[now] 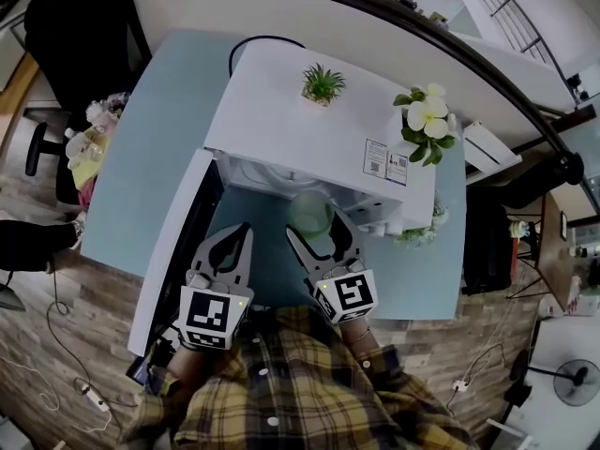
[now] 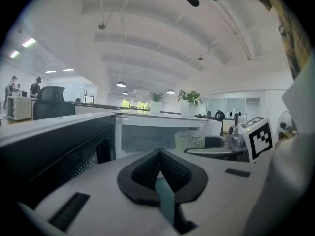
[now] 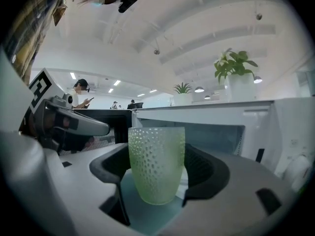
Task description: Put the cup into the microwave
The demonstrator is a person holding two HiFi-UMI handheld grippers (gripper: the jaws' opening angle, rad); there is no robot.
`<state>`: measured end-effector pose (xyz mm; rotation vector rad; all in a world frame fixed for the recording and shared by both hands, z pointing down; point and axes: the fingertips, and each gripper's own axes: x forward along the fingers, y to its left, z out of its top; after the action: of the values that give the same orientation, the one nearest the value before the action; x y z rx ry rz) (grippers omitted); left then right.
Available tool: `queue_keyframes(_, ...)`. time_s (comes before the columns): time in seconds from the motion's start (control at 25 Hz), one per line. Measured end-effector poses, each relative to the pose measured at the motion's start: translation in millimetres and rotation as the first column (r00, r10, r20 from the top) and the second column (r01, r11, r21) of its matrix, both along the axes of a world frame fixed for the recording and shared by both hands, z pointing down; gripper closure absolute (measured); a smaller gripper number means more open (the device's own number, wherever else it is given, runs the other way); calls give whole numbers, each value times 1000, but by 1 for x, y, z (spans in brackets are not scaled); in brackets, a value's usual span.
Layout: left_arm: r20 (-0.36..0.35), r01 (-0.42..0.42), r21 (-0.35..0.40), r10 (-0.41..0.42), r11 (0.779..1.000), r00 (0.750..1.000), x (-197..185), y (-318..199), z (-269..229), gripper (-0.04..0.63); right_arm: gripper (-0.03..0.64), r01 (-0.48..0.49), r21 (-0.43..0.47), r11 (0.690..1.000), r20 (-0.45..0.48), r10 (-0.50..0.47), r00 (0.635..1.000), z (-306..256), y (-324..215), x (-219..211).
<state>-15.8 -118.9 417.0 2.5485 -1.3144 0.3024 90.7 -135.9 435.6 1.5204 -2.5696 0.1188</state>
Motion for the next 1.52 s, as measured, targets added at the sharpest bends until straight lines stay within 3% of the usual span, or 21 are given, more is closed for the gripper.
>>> queue_keyframes(0.8, 28, -36, -49, 37, 998, 999, 11, 5, 20, 606, 267, 1, -48, 999, 7, 0, 1000, 44, -28, -4)
queue_keyframes(1.52, 33, -40, -58, 42, 998, 999, 18, 9, 23, 606, 267, -64, -25, 998, 50, 66, 997, 63, -71, -7)
